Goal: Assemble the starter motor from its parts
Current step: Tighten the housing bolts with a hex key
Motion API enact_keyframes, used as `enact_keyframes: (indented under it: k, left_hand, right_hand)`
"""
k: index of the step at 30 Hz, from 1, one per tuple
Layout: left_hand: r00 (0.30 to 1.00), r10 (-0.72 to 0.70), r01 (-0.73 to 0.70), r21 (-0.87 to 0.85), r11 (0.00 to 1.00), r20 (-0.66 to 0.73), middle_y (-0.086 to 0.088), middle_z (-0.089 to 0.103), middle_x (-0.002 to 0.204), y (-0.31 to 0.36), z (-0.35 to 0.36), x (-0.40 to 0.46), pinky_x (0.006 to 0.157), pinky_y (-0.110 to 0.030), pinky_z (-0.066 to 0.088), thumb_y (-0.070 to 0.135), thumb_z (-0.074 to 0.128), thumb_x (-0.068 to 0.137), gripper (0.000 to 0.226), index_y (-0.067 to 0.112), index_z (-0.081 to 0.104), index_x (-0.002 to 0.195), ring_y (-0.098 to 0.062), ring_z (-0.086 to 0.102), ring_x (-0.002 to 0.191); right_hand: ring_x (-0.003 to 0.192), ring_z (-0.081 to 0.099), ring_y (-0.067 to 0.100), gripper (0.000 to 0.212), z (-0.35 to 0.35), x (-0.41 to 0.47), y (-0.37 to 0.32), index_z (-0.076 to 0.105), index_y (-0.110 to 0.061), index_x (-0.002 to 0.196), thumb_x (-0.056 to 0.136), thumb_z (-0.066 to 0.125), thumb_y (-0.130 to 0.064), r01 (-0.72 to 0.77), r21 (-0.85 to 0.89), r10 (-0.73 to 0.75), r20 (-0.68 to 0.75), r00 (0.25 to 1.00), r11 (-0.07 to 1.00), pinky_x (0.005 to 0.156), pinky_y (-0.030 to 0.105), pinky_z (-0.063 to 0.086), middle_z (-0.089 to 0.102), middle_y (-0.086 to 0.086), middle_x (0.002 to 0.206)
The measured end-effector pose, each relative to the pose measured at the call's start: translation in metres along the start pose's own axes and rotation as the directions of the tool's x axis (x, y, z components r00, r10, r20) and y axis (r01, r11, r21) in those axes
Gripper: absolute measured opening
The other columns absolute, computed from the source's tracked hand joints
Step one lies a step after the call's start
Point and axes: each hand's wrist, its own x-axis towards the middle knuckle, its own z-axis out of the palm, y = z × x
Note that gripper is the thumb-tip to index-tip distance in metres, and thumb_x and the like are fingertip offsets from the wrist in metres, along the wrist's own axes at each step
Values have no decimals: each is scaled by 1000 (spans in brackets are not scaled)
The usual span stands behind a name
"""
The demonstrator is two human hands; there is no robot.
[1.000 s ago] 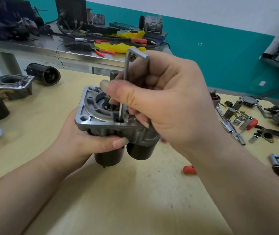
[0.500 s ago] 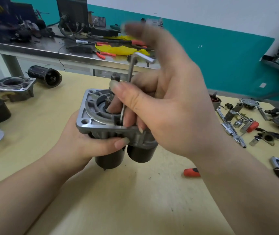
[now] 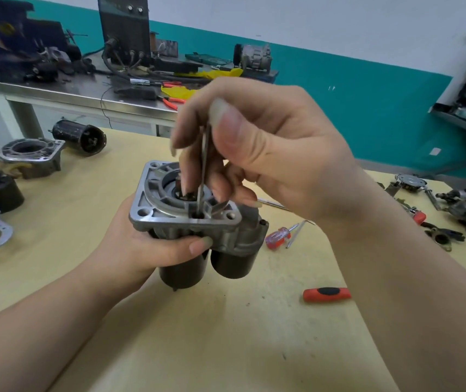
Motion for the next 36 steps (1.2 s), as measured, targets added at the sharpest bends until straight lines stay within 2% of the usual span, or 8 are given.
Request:
enact_keyframes:
  k: [6, 11, 16, 20, 23, 29, 33, 36]
  left_hand:
    - [999, 39, -38, -16, 999, 14, -23, 72, 130, 6, 4, 0, 105, -68, 52, 59, 105, 48, 115, -1, 61, 135, -44, 68, 124]
    - [979, 186, -181, -71, 981, 86, -17, 77, 123, 14, 14, 2, 99, -56, 59, 23, 93, 71, 54, 12, 74, 120, -41, 72, 119]
    - [975, 220, -215, -124, 969, 27, -10, 78, 123, 17, 21, -3, 98, -51, 61, 40, 100, 69, 61, 26, 74, 122, -37, 74, 118]
    - [975, 202, -187, -146, 971, 95, -15, 77, 128, 19, 17, 2, 101, -60, 57, 42, 101, 69, 65, 27, 74, 125, -41, 72, 122]
    - [972, 179, -164, -106, 981, 153, -14, 76, 129, 21, 14, 5, 102, -55, 58, 46, 101, 67, 68, 25, 74, 126, -39, 72, 123]
    - [968, 184, -179, -45, 983, 169, -9, 80, 122, 16, 14, 2, 92, -35, 63, 36, 100, 67, 59, 20, 78, 119, -32, 77, 114]
    - [969, 191, -184, -56, 981, 159, -6, 80, 123, 18, 17, 2, 92, -28, 61, 28, 96, 67, 57, 23, 77, 120, -27, 76, 116]
    - [977, 145, -134, -81, 988, 157, -9, 79, 125, 23, 16, 3, 93, -33, 62, 41, 100, 67, 62, 21, 77, 121, -30, 76, 117]
  right_hand:
    - [45, 57, 10, 27, 9, 5, 1, 65, -9, 81, 104, 51, -2, -9, 50, 14, -116, 993, 999, 42, 13, 38, 65, 15, 67]
    - [43, 56, 12, 33, 23, 3, 1, 65, -7, 71, 103, 63, -14, -31, -71, 6, -333, 943, 997, 44, 16, 39, 63, 12, 58]
    - [43, 57, 9, 33, 28, 2, 3, 68, -5, 74, 102, 65, -23, -54, -188, -35, -443, 896, 981, 47, 15, 42, 65, 10, 57]
    - [44, 54, 12, 14, 19, -5, 6, 73, -7, 89, 100, 66, -12, 30, -47, -47, -426, 904, 998, 44, 17, 41, 67, 14, 63]
    - [50, 52, 12, 10, 24, -15, 14, 72, -8, 94, 99, 63, -8, 150, 40, -103, -558, 823, 988, 49, 18, 41, 65, 9, 66]
    - [64, 61, 6, 12, 10, -21, 7, 67, -9, 108, 100, 61, -2, 220, -437, -397, -367, 842, 872, 64, 15, 46, 68, 6, 78]
    - [59, 59, 10, 10, -22, -25, -8, 61, -16, 107, 106, 55, -8, 249, -560, -571, -526, 630, 790, 55, 18, 42, 66, 5, 78]
    - [50, 59, 10, 16, -54, -38, -8, 68, -21, 91, 105, 62, -27, -65, -588, -392, -613, 685, 806, 47, 20, 44, 68, -3, 66]
